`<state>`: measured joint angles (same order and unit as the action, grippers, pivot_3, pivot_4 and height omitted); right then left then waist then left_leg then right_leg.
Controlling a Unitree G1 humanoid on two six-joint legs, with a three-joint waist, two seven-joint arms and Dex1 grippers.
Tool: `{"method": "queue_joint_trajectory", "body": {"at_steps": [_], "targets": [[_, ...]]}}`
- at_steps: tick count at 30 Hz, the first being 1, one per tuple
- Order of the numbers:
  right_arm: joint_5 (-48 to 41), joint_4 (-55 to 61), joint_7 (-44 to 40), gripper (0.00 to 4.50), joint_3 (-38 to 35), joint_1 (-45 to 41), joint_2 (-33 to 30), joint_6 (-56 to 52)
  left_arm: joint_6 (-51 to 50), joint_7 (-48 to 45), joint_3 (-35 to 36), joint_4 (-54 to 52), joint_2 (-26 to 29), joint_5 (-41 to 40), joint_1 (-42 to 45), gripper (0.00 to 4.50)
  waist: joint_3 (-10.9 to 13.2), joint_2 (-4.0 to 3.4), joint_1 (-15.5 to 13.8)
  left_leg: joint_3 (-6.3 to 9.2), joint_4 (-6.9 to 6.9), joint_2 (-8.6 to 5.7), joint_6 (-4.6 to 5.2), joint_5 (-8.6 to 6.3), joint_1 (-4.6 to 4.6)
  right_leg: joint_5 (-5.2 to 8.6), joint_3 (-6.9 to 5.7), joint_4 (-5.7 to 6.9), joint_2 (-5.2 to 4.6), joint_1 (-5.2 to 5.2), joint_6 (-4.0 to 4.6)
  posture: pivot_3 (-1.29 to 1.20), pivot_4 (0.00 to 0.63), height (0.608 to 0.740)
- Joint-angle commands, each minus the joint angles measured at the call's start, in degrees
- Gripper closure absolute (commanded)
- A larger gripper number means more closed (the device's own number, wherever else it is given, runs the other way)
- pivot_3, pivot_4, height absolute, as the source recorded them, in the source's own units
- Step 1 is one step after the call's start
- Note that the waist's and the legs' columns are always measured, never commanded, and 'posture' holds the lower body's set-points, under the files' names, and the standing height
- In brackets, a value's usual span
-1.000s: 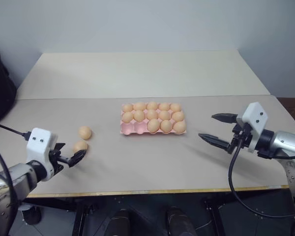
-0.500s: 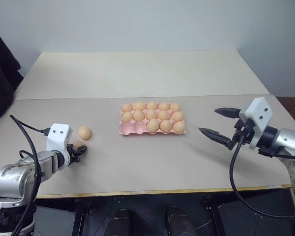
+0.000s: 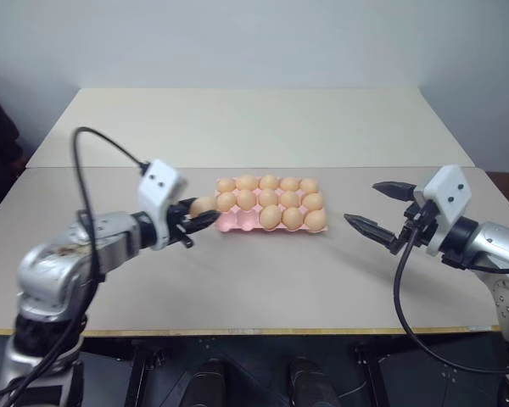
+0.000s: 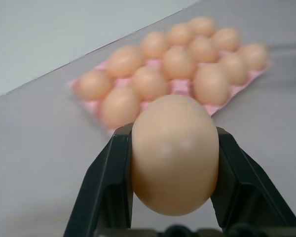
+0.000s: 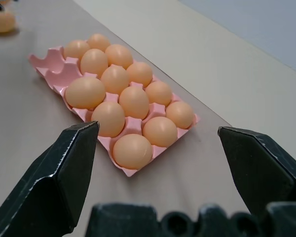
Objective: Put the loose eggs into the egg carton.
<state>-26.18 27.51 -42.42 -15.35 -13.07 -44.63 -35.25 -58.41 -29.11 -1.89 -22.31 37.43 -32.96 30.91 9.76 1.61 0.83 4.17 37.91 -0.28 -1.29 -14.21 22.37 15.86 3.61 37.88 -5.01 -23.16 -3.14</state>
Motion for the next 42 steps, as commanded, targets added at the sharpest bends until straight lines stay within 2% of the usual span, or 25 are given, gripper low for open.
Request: {"method": "queue_joint_trajectory", "body": {"at_steps": [1, 4, 9, 13, 17, 20, 23, 26, 35, 37, 42], "targets": [[-0.9, 1.9, 0.8, 0.0, -1.1, -0.2, 0.0, 0.9, 4.6, -2.6, -5.9, 5.5, -0.8, 5.1, 4.4, 2.75, 0.0, 0.0, 0.2, 0.0, 0.0, 0.01, 0.0, 0.0, -0.01, 0.0, 0.01, 0.01, 0.02, 0.0, 0.0, 0.0, 0.15, 0.74], [-1.3, 2.9, 1.2, 0.0, -1.5, 0.3, 0.2, 0.7, 6.5, -3.5, -9.3, 10.2, -1.9, 8.4, 7.3, 2.75, 0.0, 0.0, 0.5, 0.0, 0.0, 0.03, 0.01, 0.0, -0.03, 0.0, 0.05, 0.04, 0.06, -0.01, 0.0, 0.0, 0.15, 0.74], [-1.8, 3.4, 3.4, 0.0, -2.4, 0.4, 1.1, -0.4, 8.7, -7.3, -7.8, 13.0, -3.0, 8.2, 9.4, 1.26, 0.0, 0.0, 0.4, 0.0, 0.01, 0.02, 0.01, 0.01, -0.05, 0.0, 0.05, 0.07, 0.06, 0.01, 0.0, 0.0, 0.15, 0.74], [-2.0, 3.1, 3.9, 0.0, -3.1, 0.5, 0.9, -0.2, 10.4, -8.9, -1.7, 11.2, -2.9, 5.5, 8.3, 0.02, 0.0, 0.0, 0.4, 0.01, 0.01, 0.04, 0.01, 0.01, -0.01, 0.0, 0.04, 0.05, 0.05, -0.02, 0.0, 0.0, 0.15, 0.74], [-2.3, 2.7, 4.1, 0.0, -3.3, 0.5, 0.6, 0.1, 10.2, -11.5, 6.3, 9.7, 2.0, 2.9, 5.4, 0.02, 0.0, 0.0, 0.8, 0.0, 0.01, 0.07, 0.01, 0.01, -0.06, 0.0, 0.05, 0.09, 0.07, -0.02, 0.0, 0.0, 0.15, 0.74], [-2.8, 2.7, 3.8, 0.0, -3.1, 0.5, 0.6, 0.3, 10.7, -14.9, 15.3, 9.4, 7.8, 0.2, 1.0, 0.02, 0.0, -0.01, 1.5, 0.01, 0.01, 0.08, 0.01, 0.01, -0.07, 0.0, 0.06, 0.09, 0.08, -0.02, 0.0, 0.0, 0.15, 0.74], [-3.1, 2.3, 3.4, 0.0, -2.8, 0.5, 0.5, 0.6, 12.5, -18.1, 22.6, 8.0, 13.3, 0.1, -6.7, 0.02, 0.0, -0.01, 1.8, 0.02, 0.0, 0.1, 0.01, 0.0, -0.07, 0.01, 0.06, 0.08, 0.1, -0.04, 0.0, 0.0, 0.15, 0.74], [-3.2, 1.9, 2.9, 0.0, -2.4, 0.4, 0.4, 0.9, 13.7, -20.5, 29.8, 6.4, 15.4, -0.9, -14.5, 0.02, 0.0, -0.02, 1.6, 0.02, -0.01, 0.11, 0.01, 0.01, -0.09, 0.01, 0.06, 0.07, 0.09, -0.02, 0.0, 0.0, 0.15, 0.74], [-6.0, 1.3, -1.6, 0.0, -3.5, 0.7, -1.1, 0.5, 16.5, -30.5, 49.2, -0.4, 13.7, -5.3, -39.6, 0.02, 0.0, -0.02, 1.4, 0.0, -0.04, 0.14, 0.01, -0.01, -0.1, 0.01, 0.03, -0.02, 0.04, 0.02, 0.01, 0.0, 0.15, 0.74], [-6.3, 1.0, -2.1, 0.0, -3.3, 0.3, -1.4, 0.5, 15.8, -28.1, 50.8, -1.7, 12.1, -6.5, -40.9, 0.02, 0.0, -0.01, 1.3, -0.01, -0.05, 0.14, 0.01, -0.01, -0.15, 0.01, 0.03, -0.01, 0.04, 0.04, 0.01, 0.0, 0.15, 0.74], [-6.0, -0.3, -2.7, 0.0, -2.5, -1.1, -1.6, 0.9, 16.9, -24.4, 48.1, -3.9, 10.3, -6.2, -41.3, 0.02, 0.0, 0.0, 1.0, -0.01, -0.05, 0.11, 0.01, -0.01, -0.25, 0.01, 0.0, -0.02, 0.0, 0.19, 0.01, 0.0, 0.15, 0.74]]}}
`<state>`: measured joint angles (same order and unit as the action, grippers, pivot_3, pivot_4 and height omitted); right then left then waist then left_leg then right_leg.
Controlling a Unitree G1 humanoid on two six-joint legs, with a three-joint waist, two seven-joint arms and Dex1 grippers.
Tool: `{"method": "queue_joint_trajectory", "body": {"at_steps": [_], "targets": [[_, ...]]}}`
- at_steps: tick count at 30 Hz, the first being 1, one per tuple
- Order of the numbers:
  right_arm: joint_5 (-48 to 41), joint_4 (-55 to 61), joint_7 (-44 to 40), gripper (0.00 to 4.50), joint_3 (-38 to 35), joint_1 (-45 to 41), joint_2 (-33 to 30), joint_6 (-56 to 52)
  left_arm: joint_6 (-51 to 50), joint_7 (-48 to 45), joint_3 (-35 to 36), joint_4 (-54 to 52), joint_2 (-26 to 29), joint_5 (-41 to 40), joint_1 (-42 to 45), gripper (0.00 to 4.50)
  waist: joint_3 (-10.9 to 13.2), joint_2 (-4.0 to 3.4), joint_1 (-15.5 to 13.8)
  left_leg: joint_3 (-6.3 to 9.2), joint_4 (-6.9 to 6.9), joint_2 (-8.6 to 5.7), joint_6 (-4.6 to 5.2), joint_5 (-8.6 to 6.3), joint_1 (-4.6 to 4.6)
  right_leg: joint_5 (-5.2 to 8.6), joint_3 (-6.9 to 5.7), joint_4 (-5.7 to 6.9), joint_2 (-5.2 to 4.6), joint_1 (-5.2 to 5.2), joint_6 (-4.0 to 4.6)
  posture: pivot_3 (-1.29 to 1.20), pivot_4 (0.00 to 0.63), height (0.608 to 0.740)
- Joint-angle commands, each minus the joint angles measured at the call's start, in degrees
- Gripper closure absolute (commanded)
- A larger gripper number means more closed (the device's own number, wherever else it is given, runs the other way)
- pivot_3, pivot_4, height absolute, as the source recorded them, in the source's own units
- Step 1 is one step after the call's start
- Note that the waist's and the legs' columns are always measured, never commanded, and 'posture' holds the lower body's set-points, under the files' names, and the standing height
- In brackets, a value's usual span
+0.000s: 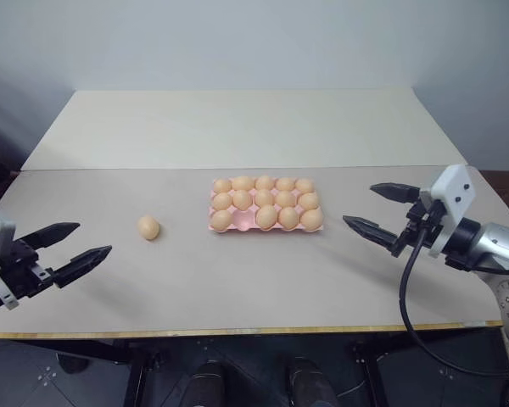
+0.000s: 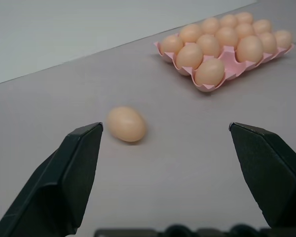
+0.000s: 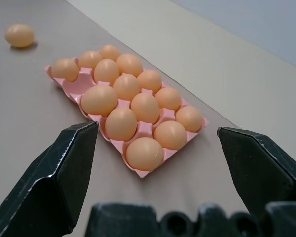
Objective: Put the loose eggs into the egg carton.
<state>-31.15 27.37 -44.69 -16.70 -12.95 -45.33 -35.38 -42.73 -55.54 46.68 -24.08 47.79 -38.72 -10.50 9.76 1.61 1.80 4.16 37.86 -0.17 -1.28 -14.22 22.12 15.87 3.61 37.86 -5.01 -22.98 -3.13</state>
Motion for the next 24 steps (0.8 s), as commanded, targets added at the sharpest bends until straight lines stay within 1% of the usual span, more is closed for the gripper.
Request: {"method": "queue_joint_trajectory", "body": {"at_steps": [1, 2, 4, 6, 8, 11, 16, 19, 24], "targets": [[-1.0, -0.4, -0.5, 0.0, -1.1, -1.6, -1.0, 1.1, 0.5, 3.9, -2.0, -2.2, -0.1, 0.1, 1.0, 0.02, 0.0, 0.0, 0.0, 0.0, 0.0, 0.0, 0.0, 0.0, 0.01, 0.0, 0.0, -0.01, 0.01, -0.01, 0.0, 0.0, 0.15, 0.74], [-0.9, -0.6, -0.6, 0.0, -1.1, -1.8, -1.0, 1.1, 0.0, 5.3, -3.2, -2.2, 0.0, 0.4, 1.7, 0.02, 0.0, 0.0, 0.0, 0.0, 0.0, 0.0, 0.0, 0.0, 0.01, 0.0, 0.01, -0.01, 0.0, -0.02, 0.0, 0.0, 0.15, 0.74], [-0.8, -0.9, -0.6, 0.0, -0.9, -2.4, -1.1, 1.3, -4.6, 12.6, -9.0, -1.6, -0.1, 1.5, 6.6, 0.02, 0.0, 0.0, -0.2, 0.01, 0.0, -0.01, 0.0, 0.0, 0.03, 0.0, 0.0, 0.02, 0.0, -0.04, 0.0, 0.0, 0.15, 0.74], [-0.8, -0.8, -0.4, 0.0, -0.5, -2.8, -1.0, 1.2, -6.4, 20.1, -17.2, 1.2, -1.9, 5.8, 13.1, 0.02, 0.0, 0.0, -0.6, 0.02, 0.0, -0.04, 0.0, 0.0, 0.0, 0.0, 0.0, 0.06, -0.01, -0.02, 0.0, 0.0, 0.15, 0.74], [-0.9, -0.5, -0.2, 0.0, -0.3, -3.0, -0.9, 1.1, -6.9, 24.5, -22.5, 4.4, -3.8, 8.8, 18.4, 0.02, 0.0, 0.01, -0.8, 0.02, 0.0, -0.06, 0.0, 0.0, -0.01, -0.01, 0.01, 0.06, -0.01, -0.01, -0.01, 0.0, 0.15, 0.74], [-1.4, 0.3, 0.0, 0.0, -0.6, -3.1, -1.1, 0.7, -10.1, 29.4, -27.9, 11.0, -6.8, 11.2, 26.9, 0.02, 0.0, 0.05, -1.0, 0.01, 0.02, -0.07, 0.0, 0.0, 0.15, -0.02, 0.01, 0.08, -0.01, -0.15, -0.01, 0.0, 0.15, 0.74], [-2.2, 1.9, 0.9, 0.0, -2.0, -2.2, -1.5, 0.0, -13.6, 31.5, -33.9, 18.1, -8.2, 13.8, 32.6, 0.02, 0.0, 0.05, -0.3, 0.0, 0.02, -0.04, 0.0, 0.0, 0.21, -0.02, 0.06, 0.13, 0.03, -0.26, -0.01, 0.0, 0.15, 0.74], [-2.6, 2.9, 1.8, 0.0, -2.8, -1.3, -1.8, -0.4, -14.4, 32.3, -36.6, 21.6, -9.1, 15.5, 34.5, 0.63, 0.0, 0.05, -0.5, 0.01, 0.03, -0.05, 0.0, 0.0, 0.18, -0.02, 0.06, 0.13, 0.02, -0.24, -0.01, 0.0, 0.15, 0.74], [-2.7, 3.4, 3.9, 0.0, -4.1, -0.7, -1.7, -1.1, -12.1, 32.1, -37.1, 22.5, -9.8, 16.8, 35.7, 2.24, 0.0, 0.05, -0.7, 0.01, 0.03, -0.06, 0.0, 0.01, 0.16, -0.02, 0.05, 0.13, 0.02, -0.22, -0.01, 0.0, 0.15, 0.74]]}}
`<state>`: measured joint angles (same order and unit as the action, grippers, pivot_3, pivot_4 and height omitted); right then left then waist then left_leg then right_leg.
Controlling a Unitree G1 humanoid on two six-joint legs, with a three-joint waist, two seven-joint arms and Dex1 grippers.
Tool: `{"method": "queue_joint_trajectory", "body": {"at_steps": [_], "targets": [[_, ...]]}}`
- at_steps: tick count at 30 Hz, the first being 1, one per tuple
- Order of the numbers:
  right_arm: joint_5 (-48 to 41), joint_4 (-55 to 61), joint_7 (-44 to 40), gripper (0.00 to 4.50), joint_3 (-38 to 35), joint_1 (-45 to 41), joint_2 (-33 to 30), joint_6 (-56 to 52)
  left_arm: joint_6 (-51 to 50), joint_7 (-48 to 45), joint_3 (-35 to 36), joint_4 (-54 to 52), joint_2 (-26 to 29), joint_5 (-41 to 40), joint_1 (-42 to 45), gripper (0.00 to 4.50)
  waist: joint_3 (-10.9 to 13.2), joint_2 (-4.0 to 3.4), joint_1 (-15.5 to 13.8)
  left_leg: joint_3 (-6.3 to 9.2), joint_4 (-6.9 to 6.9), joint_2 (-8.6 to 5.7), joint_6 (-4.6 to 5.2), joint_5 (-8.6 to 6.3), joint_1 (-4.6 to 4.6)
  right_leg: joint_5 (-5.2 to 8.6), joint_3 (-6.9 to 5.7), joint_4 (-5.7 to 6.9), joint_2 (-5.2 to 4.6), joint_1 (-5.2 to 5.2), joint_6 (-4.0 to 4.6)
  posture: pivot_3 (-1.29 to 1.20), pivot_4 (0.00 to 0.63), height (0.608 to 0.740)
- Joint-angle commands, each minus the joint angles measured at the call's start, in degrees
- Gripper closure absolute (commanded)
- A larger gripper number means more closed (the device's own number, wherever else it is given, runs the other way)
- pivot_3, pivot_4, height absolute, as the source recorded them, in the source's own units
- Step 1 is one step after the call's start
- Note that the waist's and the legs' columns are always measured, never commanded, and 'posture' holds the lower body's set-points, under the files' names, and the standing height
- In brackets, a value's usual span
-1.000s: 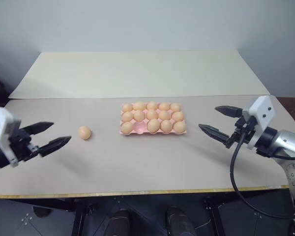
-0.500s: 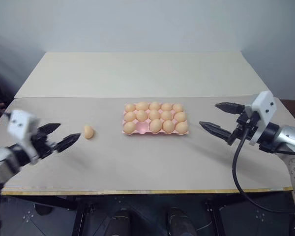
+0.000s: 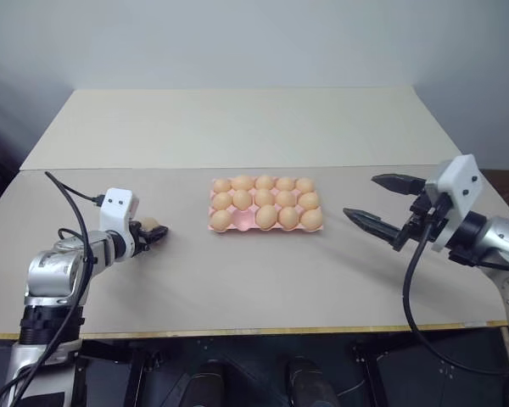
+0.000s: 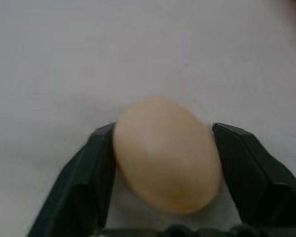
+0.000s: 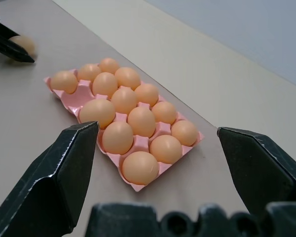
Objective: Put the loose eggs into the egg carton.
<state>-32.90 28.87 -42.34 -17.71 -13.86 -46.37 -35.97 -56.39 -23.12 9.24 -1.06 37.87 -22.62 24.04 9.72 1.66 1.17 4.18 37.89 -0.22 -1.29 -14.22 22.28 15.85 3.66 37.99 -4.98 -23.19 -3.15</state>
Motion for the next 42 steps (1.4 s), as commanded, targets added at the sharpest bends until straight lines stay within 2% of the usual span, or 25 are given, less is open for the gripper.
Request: {"method": "queue_joint_trajectory", "body": {"at_steps": [1, 5, 9, 13, 19, 23, 27, 32, 38, 42], "targets": [[-1.0, 2.0, 2.0, 0.0, -3.3, 0.3, -0.6, -0.7, 2.2, -1.2, 0.1, -1.3, 0.6, 0.7, 1.2, 2.43, 0.0, 0.0, -0.2, 0.0, 0.0, 0.0, 0.0, 0.0, 0.01, 0.0, 0.0, -0.01, 0.0, 0.0, 0.0, 0.0, 0.15, 0.74], [-1.4, 2.7, 3.0, 0.0, -4.1, 1.1, -0.3, -1.3, 4.4, -5.3, 0.0, -8.5, 0.6, -2.0, 3.1, 2.52, 0.0, 0.01, -0.3, 0.0, 0.0, -0.01, 0.0, 0.0, 0.05, 0.0, 0.0, -0.03, -0.03, -0.02, 0.0, 0.0, 0.15, 0.74], [-1.2, 2.9, 3.9, 0.0, -3.7, 1.3, 0.0, -1.2, 5.9, -9.9, -4.5, -13.8, -1.4, -4.0, 7.2, 2.52, 0.0, 0.01, -0.6, 0.0, 0.01, -0.06, -0.02, 0.01, 0.05, 0.0, -0.03, -0.03, -0.09, 0.03, 0.0, 0.0, 0.15, 0.74], [-0.9, 3.3, 5.0, 0.0, -3.1, 1.2, 0.4, -1.1, 6.5, -12.4, -10.6, -11.1, -7.1, -4.4, 12.8, 2.52, 0.0, 0.02, -0.5, -0.01, 0.05, -0.14, -0.01, 0.01, 0.03, 0.0, -0.04, -0.04, -0.14, 0.1, -0.03, 0.0, 0.15, 0.74], [-1.0, 4.8, 6.7, 0.0, -4.0, 2.5, 0.6, -1.5, 8.6, -16.4, -20.1, -4.6, -9.0, 0.2, 16.7, 2.52, 0.0, 0.02, 0.2, -0.02, 0.05, -0.06, 0.0, 0.01, 0.03, 0.0, 0.02, -0.02, -0.01, 0.05, -0.02, 0.0, 0.15, 0.74], [-1.3, 5.7, 8.3, 0.0, -4.8, 3.1, 0.9, -1.8, 10.2, -16.6, -20.9, -0.3, -9.3, 2.6, 19.0, 1.26, 0.0, 0.02, 0.2, -0.02, 0.06, -0.06, 0.0, 0.02, 0.02, 0.0, 0.02, -0.02, 0.01, 0.05, -0.03, 0.0, 0.15, 0.74], [-2.5, 6.2, 9.8, 0.0, -5.8, 2.2, 1.4, -2.6, 11.0, -16.7, -17.4, -0.8, -9.3, 1.8, 21.0, 0.04, 0.0, 0.02, -0.1, -0.01, 0.07, -0.06, 0.0, 0.01, 0.06, 0.0, 0.01, -0.04, 0.0, 0.05, -0.03, 0.0, 0.15, 0.74], [-3.7, 6.3, 10.4, 0.0, -5.5, 2.1, 1.5, -2.9, 8.2, -16.5, -7.1, -5.9, -6.0, -3.2, 21.8, 0.04, 0.0, 0.02, 0.1, -0.01, 0.07, -0.04, 0.0, 0.01, 0.06, 0.0, 0.01, -0.04, 0.0, 0.03, -0.03, 0.0, 0.15, 0.74], [-3.9, 3.7, 6.0, 0.0, -4.0, 2.3, 1.0, -0.7, 13.6, -24.8, 8.9, -10.8, 8.7, -5.8, 4.3, 0.04, 0.0, -0.03, 1.9, -0.03, -0.03, 0.07, 0.02, 0.01, -0.11, 0.0, 0.14, 0.0, 0.12, 0.02, -0.02, 0.0, 0.15, 0.74], [-3.6, 0.3, 1.4, 0.0, -2.2, 1.6, 0.6, 1.0, 14.8, -28.7, 20.5, -13.6, 12.8, -7.5, -10.3, 0.04, 0.0, -0.01, 1.4, -0.02, -0.01, 0.08, 0.01, 0.01, -0.08, 0.0, 0.1, -0.03, 0.11, 0.05, -0.02, 0.0, 0.15, 0.74]]}}
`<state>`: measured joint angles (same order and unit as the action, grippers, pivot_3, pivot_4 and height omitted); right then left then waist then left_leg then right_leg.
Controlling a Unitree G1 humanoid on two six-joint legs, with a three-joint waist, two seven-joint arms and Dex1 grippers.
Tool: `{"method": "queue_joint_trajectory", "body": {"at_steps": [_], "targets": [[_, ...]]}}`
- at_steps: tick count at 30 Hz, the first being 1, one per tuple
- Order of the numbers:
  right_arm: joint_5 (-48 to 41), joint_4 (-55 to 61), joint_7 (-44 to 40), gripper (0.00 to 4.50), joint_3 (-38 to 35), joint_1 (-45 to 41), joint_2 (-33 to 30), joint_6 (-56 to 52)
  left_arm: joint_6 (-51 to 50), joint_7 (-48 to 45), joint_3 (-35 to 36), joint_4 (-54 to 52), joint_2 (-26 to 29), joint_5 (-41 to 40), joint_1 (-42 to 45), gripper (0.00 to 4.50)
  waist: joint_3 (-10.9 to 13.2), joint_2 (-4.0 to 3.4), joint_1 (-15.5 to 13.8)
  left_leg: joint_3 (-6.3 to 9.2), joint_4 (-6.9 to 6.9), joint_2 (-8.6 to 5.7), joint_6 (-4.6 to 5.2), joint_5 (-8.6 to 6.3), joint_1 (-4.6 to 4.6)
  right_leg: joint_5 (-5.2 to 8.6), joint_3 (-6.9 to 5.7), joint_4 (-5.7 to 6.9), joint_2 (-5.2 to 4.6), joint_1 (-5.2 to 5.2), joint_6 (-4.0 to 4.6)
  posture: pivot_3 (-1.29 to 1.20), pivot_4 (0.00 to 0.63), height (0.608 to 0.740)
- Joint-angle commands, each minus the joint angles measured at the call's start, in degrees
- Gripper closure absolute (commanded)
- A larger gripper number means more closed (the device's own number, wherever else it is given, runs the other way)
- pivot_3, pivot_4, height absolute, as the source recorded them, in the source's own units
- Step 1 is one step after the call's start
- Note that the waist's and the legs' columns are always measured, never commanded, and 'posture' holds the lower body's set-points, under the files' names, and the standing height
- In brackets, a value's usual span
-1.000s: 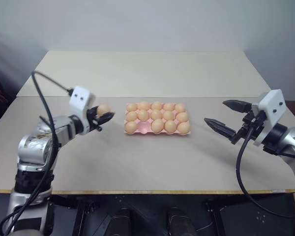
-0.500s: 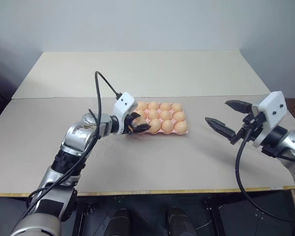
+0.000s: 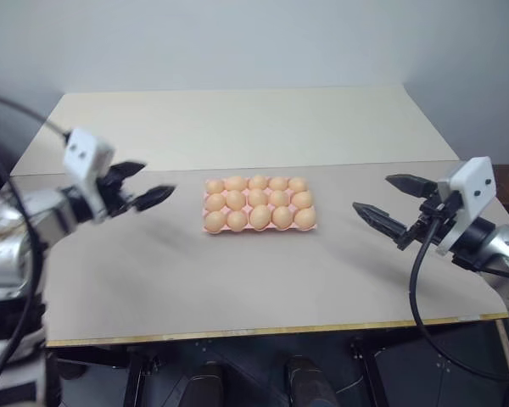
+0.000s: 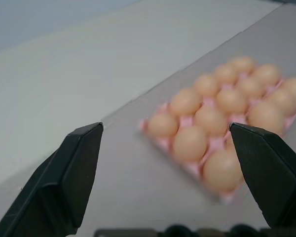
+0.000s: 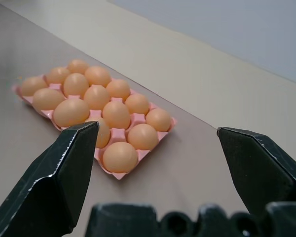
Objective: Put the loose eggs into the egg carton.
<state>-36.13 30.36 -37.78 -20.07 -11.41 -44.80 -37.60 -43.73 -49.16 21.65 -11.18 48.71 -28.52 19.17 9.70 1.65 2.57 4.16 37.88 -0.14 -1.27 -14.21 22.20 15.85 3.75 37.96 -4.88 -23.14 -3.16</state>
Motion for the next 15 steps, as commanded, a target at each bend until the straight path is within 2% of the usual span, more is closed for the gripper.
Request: {"method": "queue_joint_trajectory", "body": {"at_steps": [1, 4, 10, 15], "targets": [[-0.2, -2.0, -4.1, 0.0, 0.8, -1.0, -1.1, 2.9, 3.1, -3.6, 10.2, -4.5, 2.1, -1.5, -9.4, 0.04, 0.0, 0.0, -0.2, -0.01, 0.0, 0.0, 0.0, 0.0, 0.0, 0.0, 0.0, -0.02, -0.02, 0.01, 0.0, 0.0, 0.15, 0.74], [-0.4, -4.2, -6.1, 0.0, 1.8, -1.3, -0.7, 3.3, 3.9, -4.8, 14.3, -8.3, 1.0, -3.0, -17.5, 0.04, 0.0, 0.0, -0.9, 0.01, 0.0, -0.02, 0.0, 0.0, 0.03, 0.0, -0.09, -0.05, -0.09, 0.03, 0.0, 0.0, 0.15, 0.74], [1.6, -7.0, -7.8, 0.0, 3.6, -1.9, -0.9, 5.0, 2.4, -3.2, 17.4, -13.5, -2.1, -6.4, -25.6, 0.04, 0.0, 0.0, -1.6, -0.02, 0.0, -0.05, -0.01, -0.01, 0.02, 0.0, -0.11, -0.08, -0.17, 0.05, 0.0, 0.0, 0.15, 0.74], [2.6, -7.9, -8.2, 0.0, 3.5, -2.2, -1.1, 5.6, 2.7, -1.6, 16.8, -14.5, -2.6, -8.1, -26.1, 0.04, 0.0, 0.0, -1.6, -0.02, 0.0, -0.04, -0.01, -0.01, 0.01, 0.0, -0.1, -0.06, -0.14, 0.05, 0.0, 0.0, 0.15, 0.74]]}}
